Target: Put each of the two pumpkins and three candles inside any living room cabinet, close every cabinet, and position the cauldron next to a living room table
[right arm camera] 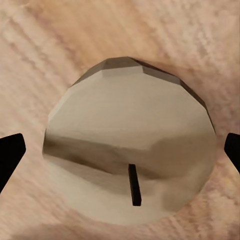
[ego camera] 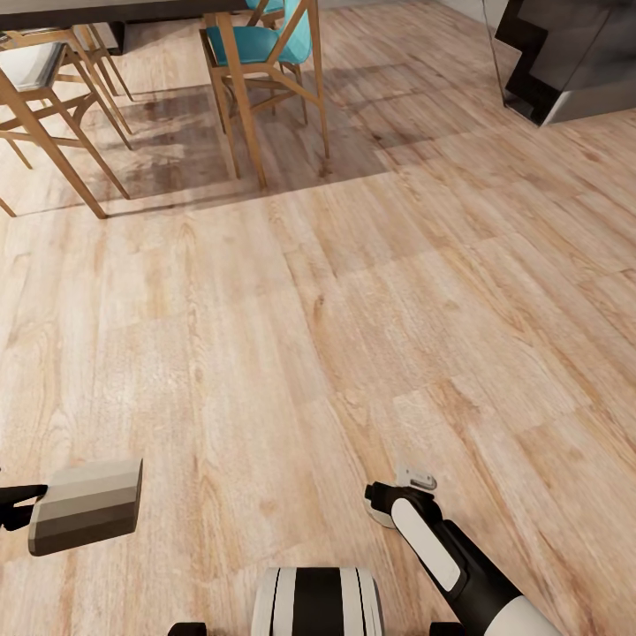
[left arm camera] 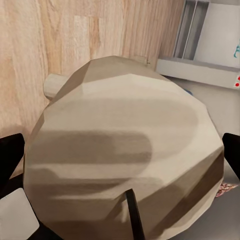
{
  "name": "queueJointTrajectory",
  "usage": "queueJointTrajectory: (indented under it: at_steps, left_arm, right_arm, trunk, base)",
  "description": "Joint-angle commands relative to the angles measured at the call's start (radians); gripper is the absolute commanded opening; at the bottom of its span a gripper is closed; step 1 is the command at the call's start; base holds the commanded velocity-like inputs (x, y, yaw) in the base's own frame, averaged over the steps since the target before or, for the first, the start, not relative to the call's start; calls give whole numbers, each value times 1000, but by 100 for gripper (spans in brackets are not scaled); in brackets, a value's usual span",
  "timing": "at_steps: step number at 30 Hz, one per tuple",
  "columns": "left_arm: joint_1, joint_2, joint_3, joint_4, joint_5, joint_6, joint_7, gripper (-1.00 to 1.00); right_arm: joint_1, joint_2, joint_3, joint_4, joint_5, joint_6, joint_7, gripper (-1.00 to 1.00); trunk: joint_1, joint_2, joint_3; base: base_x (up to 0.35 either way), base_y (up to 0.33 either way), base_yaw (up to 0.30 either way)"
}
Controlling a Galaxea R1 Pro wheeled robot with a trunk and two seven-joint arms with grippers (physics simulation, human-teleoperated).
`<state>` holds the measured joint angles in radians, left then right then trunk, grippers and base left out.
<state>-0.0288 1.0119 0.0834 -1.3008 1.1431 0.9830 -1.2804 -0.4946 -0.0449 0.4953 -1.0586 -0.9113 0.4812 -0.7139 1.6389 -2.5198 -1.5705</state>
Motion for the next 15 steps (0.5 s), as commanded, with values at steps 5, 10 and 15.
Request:
queueJointTrajectory:
  at_steps: [5,10,15]
  left_arm:
    - [0,0,-1,0,4,8,0,-100]
    - [0,0,-1,0,4,8,0,-100]
    - [0,0,-1,0,4,8,0,-100]
  right_arm:
    - [-1,-1,3,-1,-6,2,-7,100]
    - [-1,-1,3,-1,-6,2,-7,100]
    - [-1,-1,3,-1,-6,1,-5,100]
  trunk:
    - [2,-1,-16]
    - [2,-1,-16]
    - [2,-1,-16]
  base:
    - [0,0,0]
    - [0,0,0]
    - [0,0,0]
